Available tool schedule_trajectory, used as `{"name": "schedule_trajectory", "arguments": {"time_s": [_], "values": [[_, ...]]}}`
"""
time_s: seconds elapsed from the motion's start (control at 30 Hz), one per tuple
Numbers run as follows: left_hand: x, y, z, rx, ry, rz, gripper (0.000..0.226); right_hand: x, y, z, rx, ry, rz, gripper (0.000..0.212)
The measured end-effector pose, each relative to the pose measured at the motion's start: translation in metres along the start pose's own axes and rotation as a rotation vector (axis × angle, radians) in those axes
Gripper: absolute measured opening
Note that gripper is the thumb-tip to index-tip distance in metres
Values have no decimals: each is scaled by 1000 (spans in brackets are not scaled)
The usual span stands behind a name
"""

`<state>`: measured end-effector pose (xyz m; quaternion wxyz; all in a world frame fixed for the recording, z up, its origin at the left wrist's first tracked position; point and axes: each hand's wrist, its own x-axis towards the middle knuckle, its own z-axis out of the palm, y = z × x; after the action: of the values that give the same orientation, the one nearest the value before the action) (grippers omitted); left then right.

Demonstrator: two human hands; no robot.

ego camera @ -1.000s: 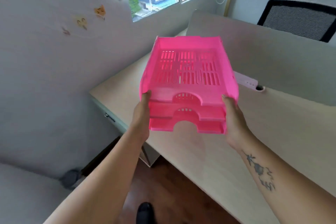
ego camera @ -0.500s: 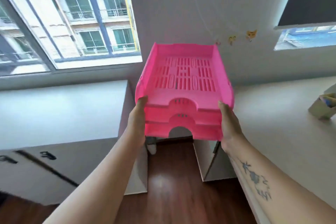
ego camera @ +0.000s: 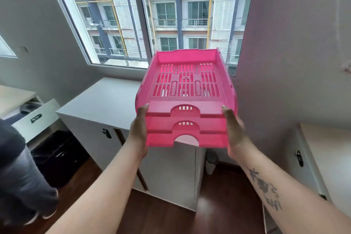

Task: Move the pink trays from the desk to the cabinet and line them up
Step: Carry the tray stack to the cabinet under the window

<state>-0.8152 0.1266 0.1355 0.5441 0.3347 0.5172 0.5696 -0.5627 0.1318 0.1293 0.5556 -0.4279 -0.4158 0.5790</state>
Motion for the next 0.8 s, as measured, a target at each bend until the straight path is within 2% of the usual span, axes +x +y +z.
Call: {"name": "schedule_trajectory", "arguments": {"time_s": [0.2, 0.33, 0.43, 0.63, 0.77, 0.8], "values": [[60, 17, -85, 37, 17, -46, 59, 45, 45, 89, -49, 13, 42, 63], [120, 23, -134, 76, -15, -120, 65, 83, 80, 144, -65, 96, 63, 50], [163, 28, -159, 88, -22, -166, 68, 107, 94, 177, -52, 192, 91, 50], [194, 21, -173, 132, -80, -198, 66, 125, 102, 192, -108, 267, 99, 46], [189, 9, -180, 179, -96, -174, 62, 114, 108, 189, -185, 269, 143, 75], [189, 8, -178, 202, -128, -150, 59, 113, 105, 187, -224, 251, 142, 75]]}}
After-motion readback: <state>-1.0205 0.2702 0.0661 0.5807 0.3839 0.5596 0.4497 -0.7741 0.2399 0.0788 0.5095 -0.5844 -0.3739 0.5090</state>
